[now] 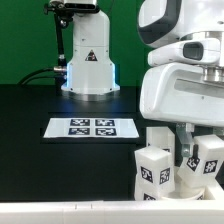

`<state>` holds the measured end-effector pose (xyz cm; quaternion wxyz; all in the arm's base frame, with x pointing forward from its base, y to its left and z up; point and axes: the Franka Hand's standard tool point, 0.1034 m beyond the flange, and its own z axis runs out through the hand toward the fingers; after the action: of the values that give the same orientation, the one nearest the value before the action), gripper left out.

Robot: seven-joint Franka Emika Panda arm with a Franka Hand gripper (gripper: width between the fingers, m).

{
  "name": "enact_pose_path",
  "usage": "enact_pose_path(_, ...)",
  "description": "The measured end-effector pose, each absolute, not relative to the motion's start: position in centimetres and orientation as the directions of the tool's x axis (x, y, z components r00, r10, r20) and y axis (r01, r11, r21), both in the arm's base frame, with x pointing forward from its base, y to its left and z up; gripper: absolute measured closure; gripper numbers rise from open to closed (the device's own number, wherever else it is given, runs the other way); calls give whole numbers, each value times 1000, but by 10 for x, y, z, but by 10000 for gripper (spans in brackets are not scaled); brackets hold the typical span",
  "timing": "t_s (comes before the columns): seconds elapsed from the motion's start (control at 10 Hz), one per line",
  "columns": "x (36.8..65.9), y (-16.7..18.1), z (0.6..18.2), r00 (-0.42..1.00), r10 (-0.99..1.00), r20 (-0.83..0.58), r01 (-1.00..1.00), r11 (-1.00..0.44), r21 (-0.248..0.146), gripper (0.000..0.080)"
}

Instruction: Assemble stool

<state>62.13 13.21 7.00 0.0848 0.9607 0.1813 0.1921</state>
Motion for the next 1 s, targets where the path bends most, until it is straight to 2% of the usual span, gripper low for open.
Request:
enact_pose_path(0.3,620,132,69,863,383,331,318,-919,234,464)
enact_pose_path(0.4,620,131,70,876,375,302,314,-920,234,289)
enact_pose_path(0.5,621,132,80,903,334,272,282,-936,213,179)
enact_pose_path(0.8,625,142,98,979,187,82,174,-975,139,151)
enact_pose_path(0.9,622,141,102,991,133,1,131,-983,130,151)
enact_pose_path(1.0,624,142,107,993,103,-61,111,-984,139,151)
